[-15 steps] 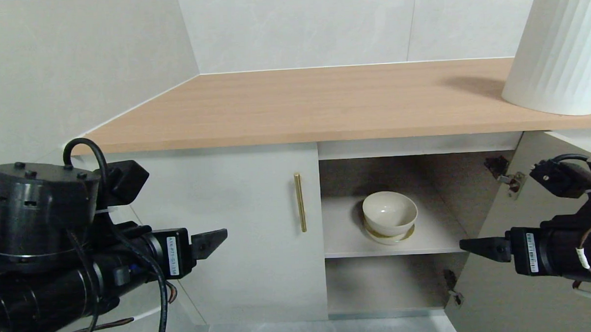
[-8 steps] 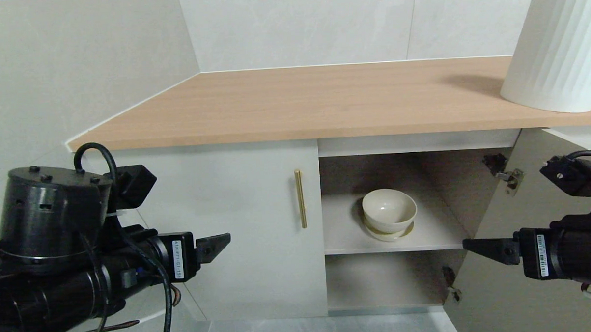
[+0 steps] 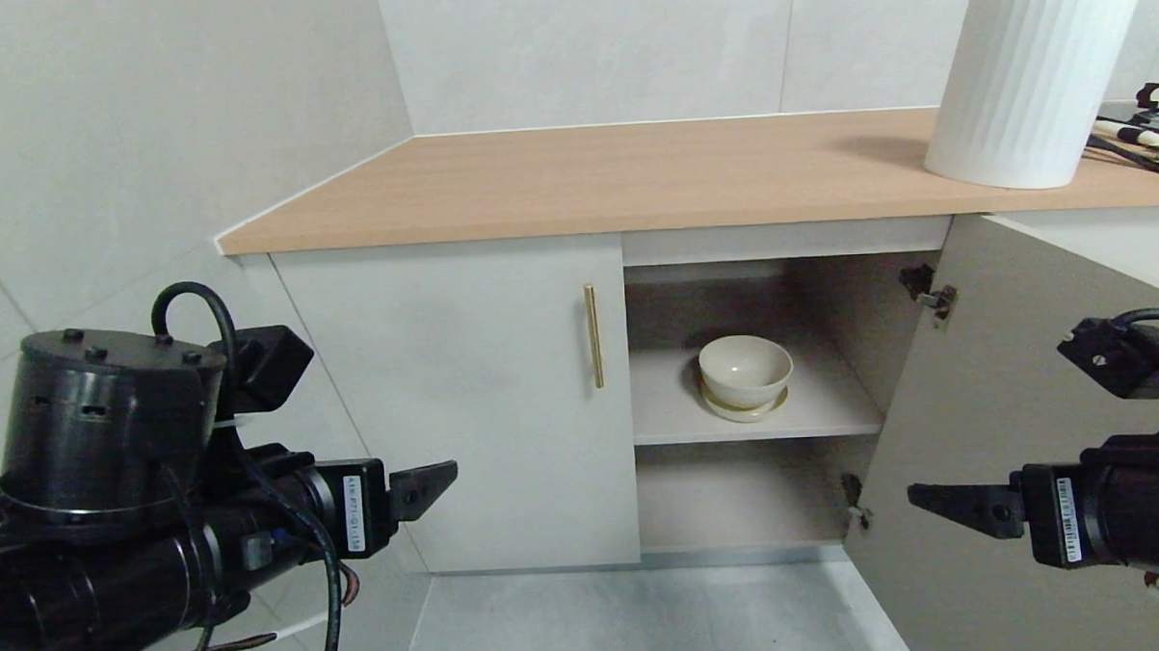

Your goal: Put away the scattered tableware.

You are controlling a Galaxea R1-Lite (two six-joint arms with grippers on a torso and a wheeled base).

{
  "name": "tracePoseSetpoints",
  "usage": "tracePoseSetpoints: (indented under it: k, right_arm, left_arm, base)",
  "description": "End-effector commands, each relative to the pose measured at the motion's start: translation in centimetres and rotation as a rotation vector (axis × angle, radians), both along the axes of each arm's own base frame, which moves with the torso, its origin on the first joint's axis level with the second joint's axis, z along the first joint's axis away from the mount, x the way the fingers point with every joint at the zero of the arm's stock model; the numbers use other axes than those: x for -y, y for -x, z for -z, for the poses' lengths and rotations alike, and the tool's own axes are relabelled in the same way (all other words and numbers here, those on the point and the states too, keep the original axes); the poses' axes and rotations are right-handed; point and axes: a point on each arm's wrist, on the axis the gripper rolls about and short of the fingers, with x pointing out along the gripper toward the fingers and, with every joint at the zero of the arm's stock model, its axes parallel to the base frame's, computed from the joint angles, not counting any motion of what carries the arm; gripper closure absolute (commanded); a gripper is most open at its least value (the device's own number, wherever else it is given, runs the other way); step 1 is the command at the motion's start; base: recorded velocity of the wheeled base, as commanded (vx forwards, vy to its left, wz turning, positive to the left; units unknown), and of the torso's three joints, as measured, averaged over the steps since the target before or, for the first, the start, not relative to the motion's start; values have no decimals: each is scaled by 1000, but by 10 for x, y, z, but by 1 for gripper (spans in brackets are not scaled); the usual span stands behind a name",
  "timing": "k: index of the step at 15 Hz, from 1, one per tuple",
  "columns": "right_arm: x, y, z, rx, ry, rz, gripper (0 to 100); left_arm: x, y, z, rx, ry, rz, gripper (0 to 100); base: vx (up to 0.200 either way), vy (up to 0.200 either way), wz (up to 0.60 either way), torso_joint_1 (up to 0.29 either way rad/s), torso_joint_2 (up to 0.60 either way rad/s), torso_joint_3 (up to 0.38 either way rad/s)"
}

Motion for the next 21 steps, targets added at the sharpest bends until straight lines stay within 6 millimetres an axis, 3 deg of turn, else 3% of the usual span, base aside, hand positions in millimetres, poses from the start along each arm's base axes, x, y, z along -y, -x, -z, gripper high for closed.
tracePoseSetpoints:
  k: [1, 7, 21]
  right_arm:
    - [-1, -1, 1, -5, 3, -2, 0]
    - [0, 0, 5, -41, 22, -6, 0]
    - [10, 13, -1, -117, 100, -21, 0]
  left_arm:
    - [1, 0, 0, 1, 0, 3, 0]
    - [2, 1, 1, -4, -3, 11, 0]
    - [3, 1, 2, -5, -7, 17, 0]
  base:
    - [-200, 0, 0, 2, 2, 2]
    - [-200, 0, 0, 2, 2, 5]
    - [0, -14, 0, 0, 0, -1]
